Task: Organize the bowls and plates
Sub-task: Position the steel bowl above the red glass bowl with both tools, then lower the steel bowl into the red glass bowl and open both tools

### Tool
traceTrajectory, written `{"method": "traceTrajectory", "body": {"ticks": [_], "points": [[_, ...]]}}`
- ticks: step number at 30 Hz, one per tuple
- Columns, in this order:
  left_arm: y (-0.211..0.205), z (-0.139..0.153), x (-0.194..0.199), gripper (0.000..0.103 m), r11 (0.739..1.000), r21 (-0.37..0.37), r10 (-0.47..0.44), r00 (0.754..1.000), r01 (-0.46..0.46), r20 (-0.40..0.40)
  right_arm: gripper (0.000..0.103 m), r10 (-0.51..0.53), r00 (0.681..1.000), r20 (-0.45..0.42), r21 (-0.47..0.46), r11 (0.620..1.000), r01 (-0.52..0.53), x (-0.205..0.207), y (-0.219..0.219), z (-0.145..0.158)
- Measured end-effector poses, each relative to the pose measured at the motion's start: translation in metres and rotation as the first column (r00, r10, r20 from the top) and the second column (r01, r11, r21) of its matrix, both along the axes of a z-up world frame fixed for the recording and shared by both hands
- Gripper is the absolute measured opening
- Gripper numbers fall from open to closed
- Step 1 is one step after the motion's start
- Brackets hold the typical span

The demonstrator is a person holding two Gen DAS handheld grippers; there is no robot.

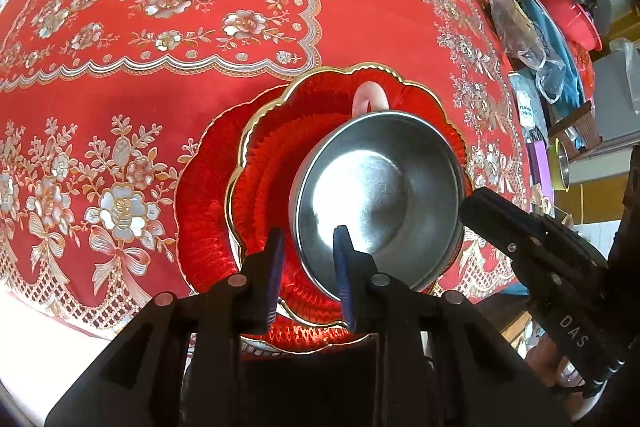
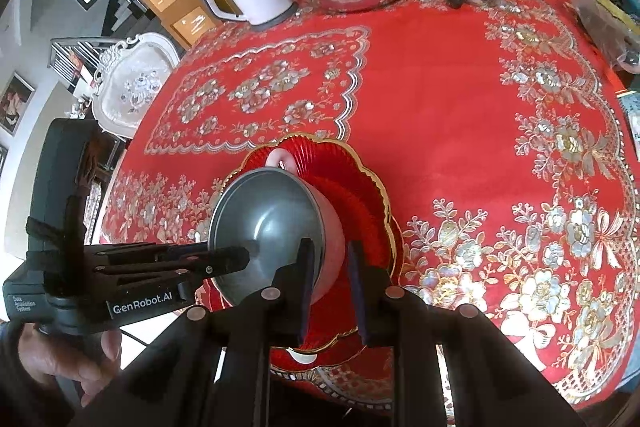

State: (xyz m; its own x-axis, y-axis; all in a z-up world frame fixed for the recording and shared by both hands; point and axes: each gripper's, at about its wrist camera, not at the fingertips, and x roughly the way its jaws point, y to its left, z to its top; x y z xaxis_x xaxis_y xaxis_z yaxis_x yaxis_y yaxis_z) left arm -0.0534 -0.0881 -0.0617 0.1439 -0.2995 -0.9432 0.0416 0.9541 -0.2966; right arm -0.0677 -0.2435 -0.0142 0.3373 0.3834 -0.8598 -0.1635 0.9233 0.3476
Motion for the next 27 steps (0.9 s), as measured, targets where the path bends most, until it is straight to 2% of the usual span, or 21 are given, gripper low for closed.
{"method": "traceTrajectory", "body": {"ticks": [2,3,6,9,12,15,20,24,27], "points": [[0.0,0.002,-0.001,0.043,1.0,0.008,0.001,1.0,-0.001,0.013,0.021,-0.002,1.0,0.027,-0.004,1.0,0.002,-0.005,-0.002,0.005],[0.0,0.004,-0.001,0.046,1.0,0.01,0.0,1.0,0.0,0.021,0.022,-0.003,0.999,0.035,-0.001,1.0,0.003,-0.007,-0.003,0.007],[0.0,0.008,-0.003,0.048,1.0,0.016,-0.006,0.999,0.005,0.041,0.032,-0.01,0.998,0.063,0.007,1.0,0.009,-0.013,-0.006,0.012],[-0.003,0.011,-0.006,0.051,1.0,0.019,-0.016,0.998,0.015,0.058,0.032,-0.013,0.997,0.075,0.014,1.0,0.012,-0.021,-0.008,0.015],[-0.003,0.015,-0.01,0.06,0.999,0.025,-0.027,0.996,0.026,0.08,0.035,-0.009,0.996,0.09,0.011,1.0,0.009,-0.031,-0.01,0.018],[-0.002,0.021,-0.016,0.063,0.998,0.042,-0.048,0.989,0.043,0.139,0.039,0.007,0.994,0.108,0.012,1.0,-0.009,-0.044,-0.012,0.02],[0.008,0.027,-0.035,0.081,0.992,0.086,-0.11,0.961,0.091,0.255,0.051,0.051,0.984,0.169,0.01,0.999,-0.053,-0.075,-0.012,0.023],[0.018,0.017,-0.052,0.082,0.986,0.097,-0.154,0.952,0.132,0.264,0.057,0.066,0.977,0.203,-0.011,0.998,-0.065,-0.097,-0.008,0.021],[0.022,0.017,-0.064,0.082,0.984,0.095,-0.173,0.944,0.152,0.281,0.058,0.058,0.978,0.202,-0.032,0.998,-0.053,-0.105,-0.005,0.017]]}}
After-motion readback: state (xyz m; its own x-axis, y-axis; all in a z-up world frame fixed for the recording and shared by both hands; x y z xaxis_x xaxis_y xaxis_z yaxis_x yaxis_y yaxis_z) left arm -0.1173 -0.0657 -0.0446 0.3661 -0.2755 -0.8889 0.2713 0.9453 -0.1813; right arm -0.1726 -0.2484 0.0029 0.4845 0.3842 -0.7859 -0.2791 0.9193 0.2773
